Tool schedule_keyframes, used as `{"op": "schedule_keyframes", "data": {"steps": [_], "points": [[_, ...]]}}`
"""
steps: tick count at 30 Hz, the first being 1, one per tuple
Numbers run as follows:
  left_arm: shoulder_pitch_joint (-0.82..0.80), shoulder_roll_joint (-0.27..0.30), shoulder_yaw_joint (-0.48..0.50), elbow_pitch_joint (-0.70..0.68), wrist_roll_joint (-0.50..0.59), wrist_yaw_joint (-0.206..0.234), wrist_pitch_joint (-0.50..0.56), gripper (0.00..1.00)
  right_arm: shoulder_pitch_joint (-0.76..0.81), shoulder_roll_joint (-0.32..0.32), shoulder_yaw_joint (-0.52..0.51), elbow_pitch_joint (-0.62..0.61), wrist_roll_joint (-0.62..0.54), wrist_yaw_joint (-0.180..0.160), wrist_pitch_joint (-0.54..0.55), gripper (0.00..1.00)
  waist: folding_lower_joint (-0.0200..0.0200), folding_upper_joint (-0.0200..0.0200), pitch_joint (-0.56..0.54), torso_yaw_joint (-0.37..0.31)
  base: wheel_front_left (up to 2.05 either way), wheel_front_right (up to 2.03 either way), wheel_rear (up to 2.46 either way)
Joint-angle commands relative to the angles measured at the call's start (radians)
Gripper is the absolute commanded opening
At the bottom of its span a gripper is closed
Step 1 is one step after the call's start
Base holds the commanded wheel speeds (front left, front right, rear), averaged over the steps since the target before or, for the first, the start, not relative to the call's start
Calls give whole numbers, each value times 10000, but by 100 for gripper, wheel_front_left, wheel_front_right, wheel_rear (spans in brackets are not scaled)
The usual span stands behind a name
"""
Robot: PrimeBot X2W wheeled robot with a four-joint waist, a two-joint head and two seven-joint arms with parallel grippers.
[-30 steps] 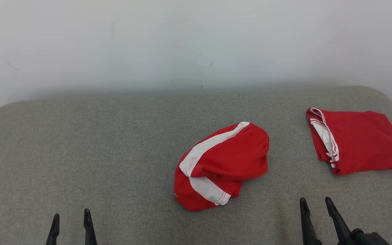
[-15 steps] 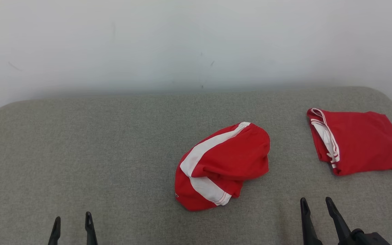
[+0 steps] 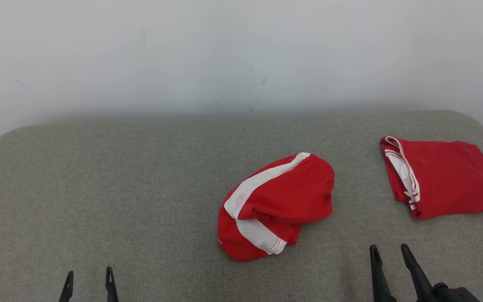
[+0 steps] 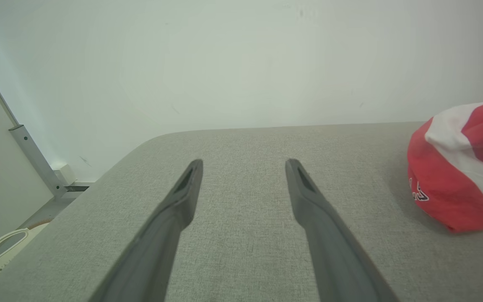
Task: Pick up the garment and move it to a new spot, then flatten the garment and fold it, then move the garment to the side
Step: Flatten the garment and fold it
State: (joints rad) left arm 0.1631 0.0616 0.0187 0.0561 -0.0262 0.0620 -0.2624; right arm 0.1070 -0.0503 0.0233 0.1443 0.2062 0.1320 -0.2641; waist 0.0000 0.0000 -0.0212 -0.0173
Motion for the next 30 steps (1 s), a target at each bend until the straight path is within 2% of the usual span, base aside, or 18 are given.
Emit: {"op": "schedule_keyframes", "data": {"steps": [1, 14, 24, 30], "points": [[47, 10, 36, 33, 35, 47, -34, 100, 119, 1, 19, 3, 58, -22, 3, 100, 0, 0, -8, 1, 0, 0, 0], [130, -54, 647, -334, -572, -342, -34, 100, 156, -1, -23, 27, 104, -22, 3, 100, 0, 0, -72, 46, 0, 0, 0], [295, -78, 1059, -384, -382, -858, -34, 100, 159, 1, -76, 26, 82, -23, 4, 100, 0, 0, -115, 115, 0, 0, 0], [291, -99, 1179, -351, -388, -944, -34, 100, 142, 1, -76, 24, 77, -23, 4, 100, 0, 0, -115, 114, 0, 0, 0]]}}
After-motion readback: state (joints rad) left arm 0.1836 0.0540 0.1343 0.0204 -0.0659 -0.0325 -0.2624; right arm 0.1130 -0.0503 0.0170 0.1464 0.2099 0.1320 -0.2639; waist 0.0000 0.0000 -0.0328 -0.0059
